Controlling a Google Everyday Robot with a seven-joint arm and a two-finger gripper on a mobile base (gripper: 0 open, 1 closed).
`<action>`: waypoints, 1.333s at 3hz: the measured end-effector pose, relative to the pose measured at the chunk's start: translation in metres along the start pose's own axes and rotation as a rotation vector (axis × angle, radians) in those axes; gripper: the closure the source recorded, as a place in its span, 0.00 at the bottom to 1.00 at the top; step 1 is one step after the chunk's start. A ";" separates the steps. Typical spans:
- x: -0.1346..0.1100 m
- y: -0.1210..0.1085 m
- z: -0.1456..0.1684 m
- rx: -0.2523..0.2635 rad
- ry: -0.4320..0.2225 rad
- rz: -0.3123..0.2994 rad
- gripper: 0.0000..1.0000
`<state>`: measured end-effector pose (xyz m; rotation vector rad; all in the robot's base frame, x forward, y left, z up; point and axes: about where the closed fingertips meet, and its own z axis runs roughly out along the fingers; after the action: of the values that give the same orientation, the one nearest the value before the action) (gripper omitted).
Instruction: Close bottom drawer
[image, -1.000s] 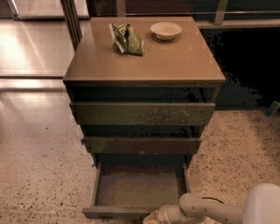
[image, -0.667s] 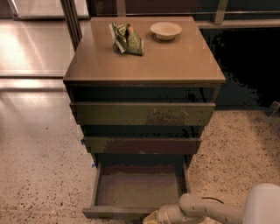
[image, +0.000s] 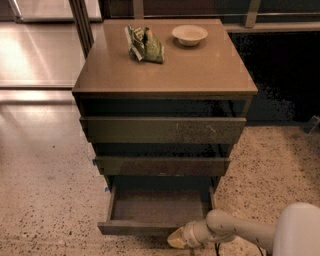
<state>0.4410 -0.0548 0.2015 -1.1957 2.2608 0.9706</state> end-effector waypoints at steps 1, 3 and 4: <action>0.002 -0.002 0.003 -0.003 0.000 0.004 1.00; 0.000 -0.037 0.017 0.018 0.002 0.017 1.00; -0.008 -0.066 0.018 0.058 -0.010 0.006 1.00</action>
Offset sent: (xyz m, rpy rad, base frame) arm 0.0274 -0.0095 -0.0263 -0.0097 0.0076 -0.0421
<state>0.5008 -0.0630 0.1687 -1.1571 2.2706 0.9044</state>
